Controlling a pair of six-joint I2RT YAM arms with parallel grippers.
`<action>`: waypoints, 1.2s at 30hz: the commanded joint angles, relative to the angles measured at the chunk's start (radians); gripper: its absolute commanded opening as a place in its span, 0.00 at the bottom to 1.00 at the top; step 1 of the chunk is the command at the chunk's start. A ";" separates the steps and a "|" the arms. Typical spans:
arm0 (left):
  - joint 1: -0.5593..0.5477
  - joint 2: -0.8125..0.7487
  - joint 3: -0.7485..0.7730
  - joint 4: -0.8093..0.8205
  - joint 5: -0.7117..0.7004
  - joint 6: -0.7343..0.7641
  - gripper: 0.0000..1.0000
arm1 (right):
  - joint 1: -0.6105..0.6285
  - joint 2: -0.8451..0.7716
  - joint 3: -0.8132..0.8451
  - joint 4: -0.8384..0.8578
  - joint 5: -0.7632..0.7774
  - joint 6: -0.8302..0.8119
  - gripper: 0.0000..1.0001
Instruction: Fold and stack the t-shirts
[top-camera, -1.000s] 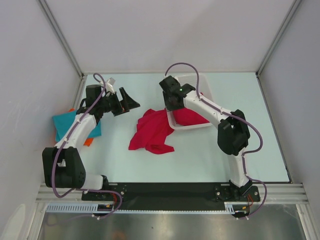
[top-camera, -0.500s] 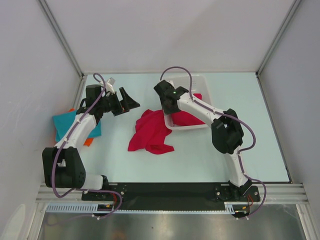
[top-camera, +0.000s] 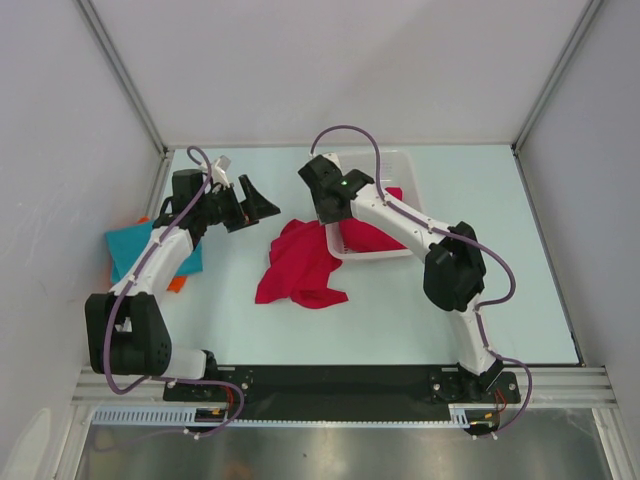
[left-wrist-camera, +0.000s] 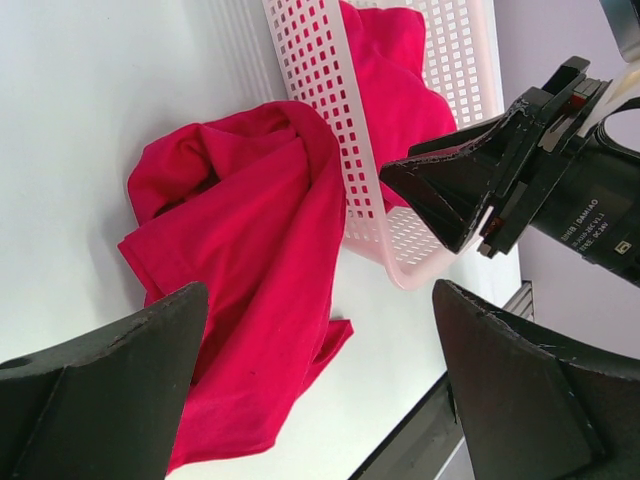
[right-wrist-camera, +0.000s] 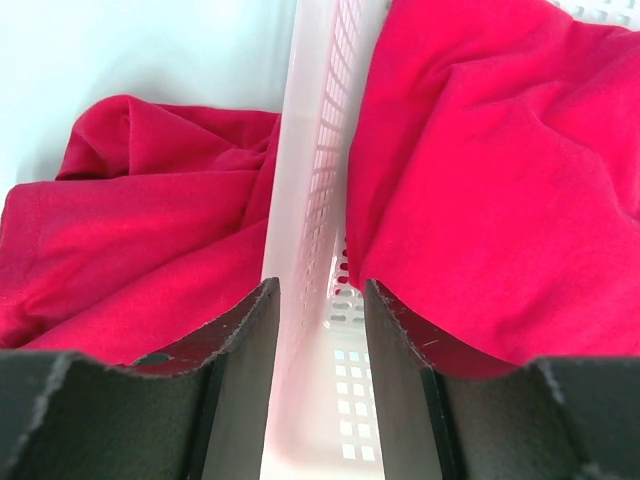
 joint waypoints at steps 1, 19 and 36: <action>0.008 0.006 0.040 0.022 0.009 0.017 1.00 | 0.008 -0.010 0.049 -0.002 -0.009 0.007 0.44; 0.008 0.023 0.078 0.012 0.000 0.014 0.99 | -0.119 0.186 0.103 0.021 -0.199 -0.011 0.44; 0.008 0.038 0.106 -0.005 0.002 0.029 1.00 | -0.542 0.118 -0.162 0.144 -0.089 0.178 0.00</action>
